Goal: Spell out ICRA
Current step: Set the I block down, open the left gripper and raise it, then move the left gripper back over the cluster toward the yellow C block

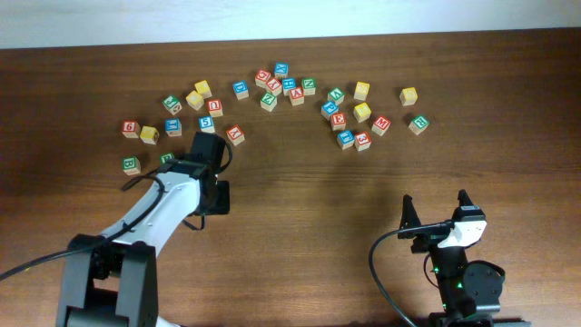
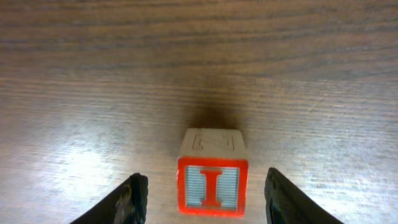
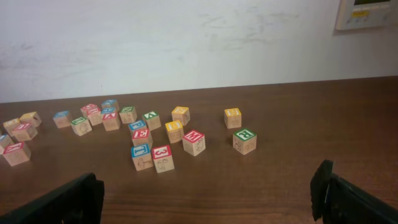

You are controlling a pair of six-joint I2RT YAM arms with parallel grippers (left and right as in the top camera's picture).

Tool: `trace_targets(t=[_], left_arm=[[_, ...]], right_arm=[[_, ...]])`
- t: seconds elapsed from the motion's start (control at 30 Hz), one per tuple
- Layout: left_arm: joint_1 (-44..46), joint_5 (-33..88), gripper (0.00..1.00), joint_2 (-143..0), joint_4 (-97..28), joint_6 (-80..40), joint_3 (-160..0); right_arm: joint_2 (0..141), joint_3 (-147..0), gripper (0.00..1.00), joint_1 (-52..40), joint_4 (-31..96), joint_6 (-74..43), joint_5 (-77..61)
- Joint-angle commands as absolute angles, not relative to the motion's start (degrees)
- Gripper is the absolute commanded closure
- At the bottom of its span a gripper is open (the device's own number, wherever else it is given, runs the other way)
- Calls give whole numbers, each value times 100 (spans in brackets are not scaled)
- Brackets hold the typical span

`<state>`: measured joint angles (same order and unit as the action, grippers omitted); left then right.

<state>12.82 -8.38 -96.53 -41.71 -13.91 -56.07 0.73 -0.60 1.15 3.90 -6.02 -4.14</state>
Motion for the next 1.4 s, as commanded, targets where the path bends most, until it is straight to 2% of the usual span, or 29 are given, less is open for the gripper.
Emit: trace_targets(t=[0.0,0.03,0.07,0.1,0.13,0.17,0.2,0.33,0.5,0.57,0.77,1.37], left_arm=[[1258,-1055,49,-9596,-4466,-1374,-6414],[1258,-1050,51,-9596,-4574,-1376,-6622],[1258,-1039,59,-9596,-4692,-1376,-6831],[1258,-1035,73,-9596,-4823,-1376,-7061],[1258,-1035,82,-9596,-4952,-1376,-7288],[1258,-1033,96,-9596,-5087,-1376,-7529],[1258,-1033,100,-9596,-5256,-1376,-7830],[1258,-620,100,-9596,-5677,-1376,-8748],[1258,-51,100,-9598,-5655,-1378,-8886],[1260,-10,92,-9598,-5767,-1380,-8886],[1262,-12,100,-9598,-6093,-1380,-8886],[1262,-19,100,-9598,-6031,-1378,-8886]], right_arm=[[43,-32,2,152,425,-622,-403],[43,-32,1,152,425,-622,-403],[43,-32,2,152,425,-622,-403],[43,-32,2,152,425,-622,-403],[43,-32,2,152,425,-622,-403],[43,-32,2,152,425,-622,-405],[43,-32,2,152,425,-622,-403],[43,-32,2,152,425,-622,-403],[43,-32,2,152,425,-622,-403],[43,-32,2,152,425,-622,-403],[43,-32,2,152,425,-622,-403],[43,-32,2,152,425,-622,-403]])
